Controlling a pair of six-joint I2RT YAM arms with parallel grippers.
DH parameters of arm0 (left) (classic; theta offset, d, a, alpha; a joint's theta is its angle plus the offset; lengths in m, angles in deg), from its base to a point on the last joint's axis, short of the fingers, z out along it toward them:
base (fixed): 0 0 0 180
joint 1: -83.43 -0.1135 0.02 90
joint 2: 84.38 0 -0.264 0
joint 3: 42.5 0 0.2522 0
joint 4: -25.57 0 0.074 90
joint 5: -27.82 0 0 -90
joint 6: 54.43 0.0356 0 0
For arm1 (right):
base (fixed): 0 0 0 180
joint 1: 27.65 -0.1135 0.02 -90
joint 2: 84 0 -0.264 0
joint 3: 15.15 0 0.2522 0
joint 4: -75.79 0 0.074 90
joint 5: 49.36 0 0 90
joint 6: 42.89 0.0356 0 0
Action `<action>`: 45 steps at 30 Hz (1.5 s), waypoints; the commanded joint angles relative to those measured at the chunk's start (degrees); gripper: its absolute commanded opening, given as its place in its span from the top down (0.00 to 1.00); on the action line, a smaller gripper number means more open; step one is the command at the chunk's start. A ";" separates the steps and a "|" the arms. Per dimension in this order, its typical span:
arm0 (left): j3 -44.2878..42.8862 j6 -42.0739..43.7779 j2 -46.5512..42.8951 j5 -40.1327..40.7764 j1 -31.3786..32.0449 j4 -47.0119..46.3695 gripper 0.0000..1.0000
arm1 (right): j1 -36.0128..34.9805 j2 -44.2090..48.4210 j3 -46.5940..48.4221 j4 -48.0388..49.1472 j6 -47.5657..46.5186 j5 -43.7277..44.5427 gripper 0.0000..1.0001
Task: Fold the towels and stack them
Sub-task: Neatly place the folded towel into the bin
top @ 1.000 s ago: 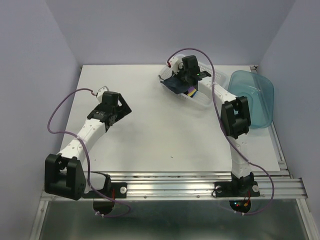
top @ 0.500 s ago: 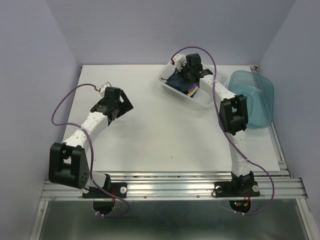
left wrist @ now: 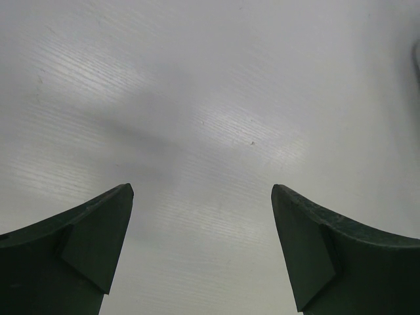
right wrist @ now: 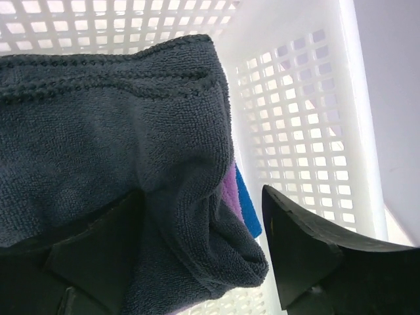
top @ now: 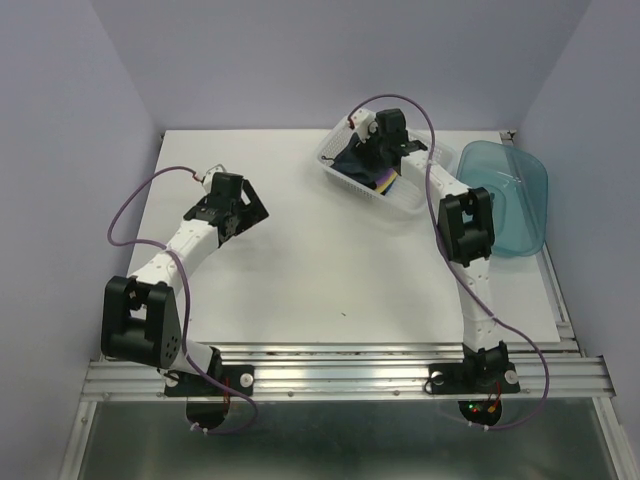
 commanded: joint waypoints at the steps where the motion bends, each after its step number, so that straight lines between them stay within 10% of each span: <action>1: -2.11 0.97 -1.79 -0.56 -0.42 -0.98 0.01 | 0.26 5.51 0.92 4.60 3.29 -0.52 0.21; 10: 0.70 0.62 -6.01 -1.97 -0.42 -1.43 0.01 | 0.26 16.42 -10.77 4.95 11.73 -6.76 0.15; 25: 1.84 0.61 -8.04 -2.32 -0.42 -0.98 0.01 | 0.26 16.51 -17.97 -4.45 8.40 -15.09 0.57; 37: 1.84 0.79 -6.89 -3.19 -0.42 -1.25 0.01 | 0.26 16.06 -18.95 -0.25 9.61 -13.27 0.56; 45: 1.93 0.27 -13.21 -2.67 -0.42 -0.81 0.01 | 0.26 35.38 -26.31 11.96 24.72 -0.81 0.28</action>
